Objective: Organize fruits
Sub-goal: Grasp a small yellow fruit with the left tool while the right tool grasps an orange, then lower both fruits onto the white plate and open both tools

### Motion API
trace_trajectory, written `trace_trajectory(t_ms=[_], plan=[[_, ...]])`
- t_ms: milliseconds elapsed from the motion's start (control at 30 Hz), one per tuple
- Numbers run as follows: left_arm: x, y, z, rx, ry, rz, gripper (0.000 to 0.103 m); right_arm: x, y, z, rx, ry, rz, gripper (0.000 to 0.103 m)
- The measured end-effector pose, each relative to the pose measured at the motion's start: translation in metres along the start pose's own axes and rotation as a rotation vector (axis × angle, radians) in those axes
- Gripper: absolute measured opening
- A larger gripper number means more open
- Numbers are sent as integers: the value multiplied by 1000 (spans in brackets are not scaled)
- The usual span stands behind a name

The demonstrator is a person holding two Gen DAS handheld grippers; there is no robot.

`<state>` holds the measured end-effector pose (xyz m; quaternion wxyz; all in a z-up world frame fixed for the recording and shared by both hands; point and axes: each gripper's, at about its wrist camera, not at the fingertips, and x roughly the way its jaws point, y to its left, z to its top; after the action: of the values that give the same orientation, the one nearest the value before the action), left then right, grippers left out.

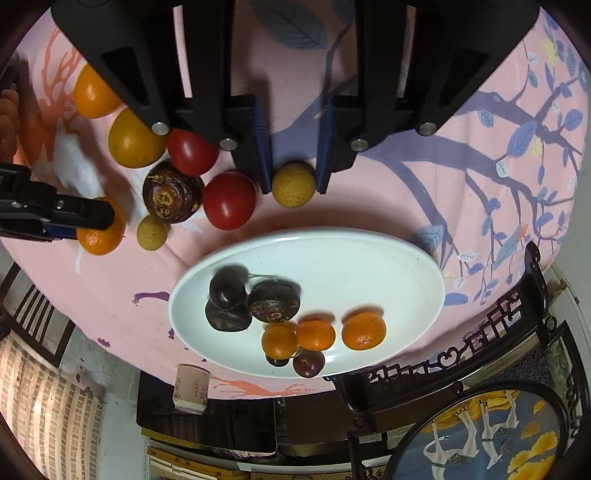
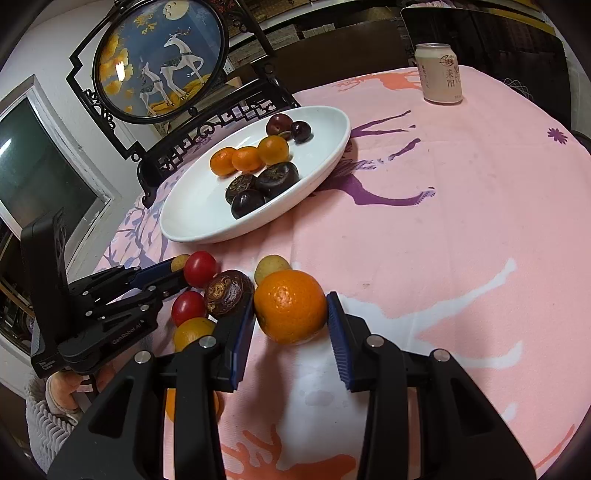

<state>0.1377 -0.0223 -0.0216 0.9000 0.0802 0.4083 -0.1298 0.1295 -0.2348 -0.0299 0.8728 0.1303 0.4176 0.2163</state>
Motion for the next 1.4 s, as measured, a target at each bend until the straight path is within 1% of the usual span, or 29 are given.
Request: trace_trajectory(t_ms=[100,167,333,367,467,567,700,800,867,933,1000,1033,1133,1200,1300,1400], plan=[[-5,-1,-5,-9,0,-5,24,0,-1,0,-1,-1,0,39],[-13,-3,-6,-6,-16,4,24,-1,-2,0,3,-8,-3,39],[-43,1,-6,-39,-95,2,24,-8,-8,2,32,-38,-9,39],[-50,3,-4,-47,-118,10,24,-10,-9,3,42,-46,-6,39],[-58,13,8,-81,-144,14,24,-18,-11,13,72,-84,16,39],[-53,27,31,-130,-146,46,24,-17,-6,32,73,-99,28,39],[-30,45,60,-197,-133,66,24,-6,4,71,56,-128,27,39],[-13,45,65,-191,-120,78,24,14,9,96,48,-128,15,39],[-5,43,66,-180,-110,83,25,27,8,106,50,-127,2,40],[0,44,66,-174,-107,85,34,42,5,114,56,-121,0,40],[-1,47,65,-183,-116,76,62,52,2,116,53,-93,-2,41],[-3,47,65,-187,-126,75,66,54,0,116,53,-82,-3,42],[-10,48,64,-190,-145,70,68,52,-7,113,72,-92,-10,50],[-16,47,62,-190,-158,77,75,44,-9,111,80,-102,6,51],[-24,46,53,-188,-170,101,80,30,-6,106,71,-125,14,51],[-29,49,42,-214,-166,101,86,12,5,96,31,-149,12,52]])
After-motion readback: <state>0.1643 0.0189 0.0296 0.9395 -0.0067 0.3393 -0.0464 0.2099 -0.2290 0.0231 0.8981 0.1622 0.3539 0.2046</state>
